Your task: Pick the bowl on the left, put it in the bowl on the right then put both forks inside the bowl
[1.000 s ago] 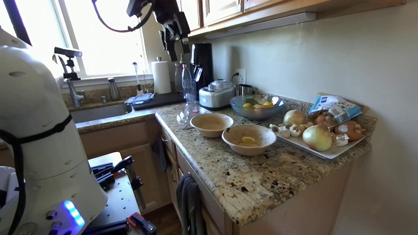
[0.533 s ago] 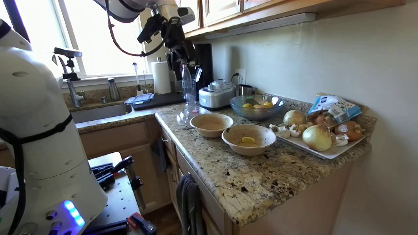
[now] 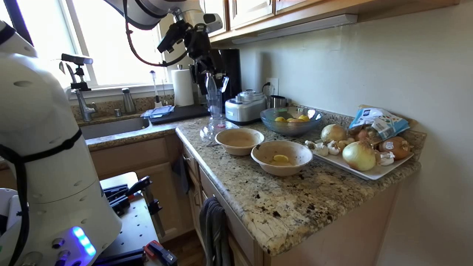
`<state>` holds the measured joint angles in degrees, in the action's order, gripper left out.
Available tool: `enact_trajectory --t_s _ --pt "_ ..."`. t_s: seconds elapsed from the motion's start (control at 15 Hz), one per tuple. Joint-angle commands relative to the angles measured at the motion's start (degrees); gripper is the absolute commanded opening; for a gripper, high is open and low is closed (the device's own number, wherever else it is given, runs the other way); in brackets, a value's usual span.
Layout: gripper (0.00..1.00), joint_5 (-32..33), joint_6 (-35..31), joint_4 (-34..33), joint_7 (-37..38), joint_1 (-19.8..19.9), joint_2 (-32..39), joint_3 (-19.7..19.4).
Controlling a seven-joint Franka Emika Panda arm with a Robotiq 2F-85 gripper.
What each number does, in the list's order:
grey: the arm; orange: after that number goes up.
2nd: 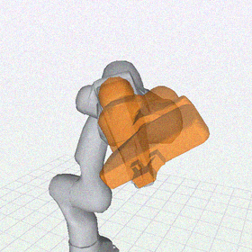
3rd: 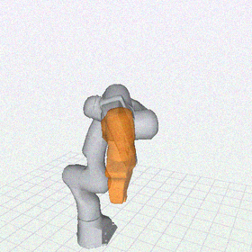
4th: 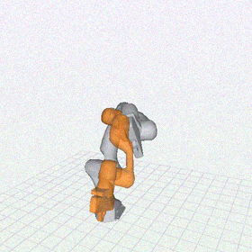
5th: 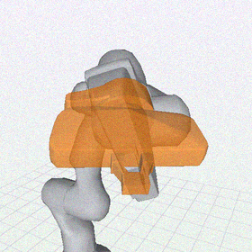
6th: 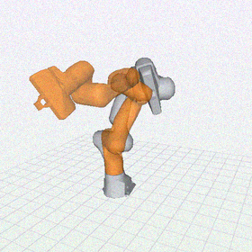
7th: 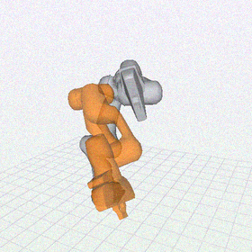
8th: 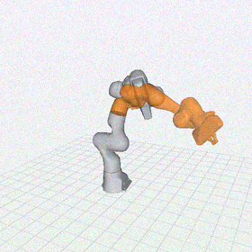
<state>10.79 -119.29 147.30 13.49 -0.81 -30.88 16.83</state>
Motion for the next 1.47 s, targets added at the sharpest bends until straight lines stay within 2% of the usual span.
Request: enact_trajectory --t_s 0.0,0.33,0.67,1.0,1.07,1.4 --pt "1.00 1.4 -1.6 0.4 1.8 -1.6 1.9 -0.7" --pt "1.00 3.8 -7.4 0.8 4.4 -2.4 8.8 1.3" --pt "1.00 10.9 -15.7 -0.8 10.8 -2.5 19.0 3.5" --pt "1.00 18.5 -17.0 -4.4 16.2 -4.6 27.5 3.0" --pt "1.00 15.9 -16.1 -2.9 13.4 -5.3 24.8 1.6" --pt "1.00 15.9 -16.1 -3.7 13.6 -6.2 26.3 0.7"
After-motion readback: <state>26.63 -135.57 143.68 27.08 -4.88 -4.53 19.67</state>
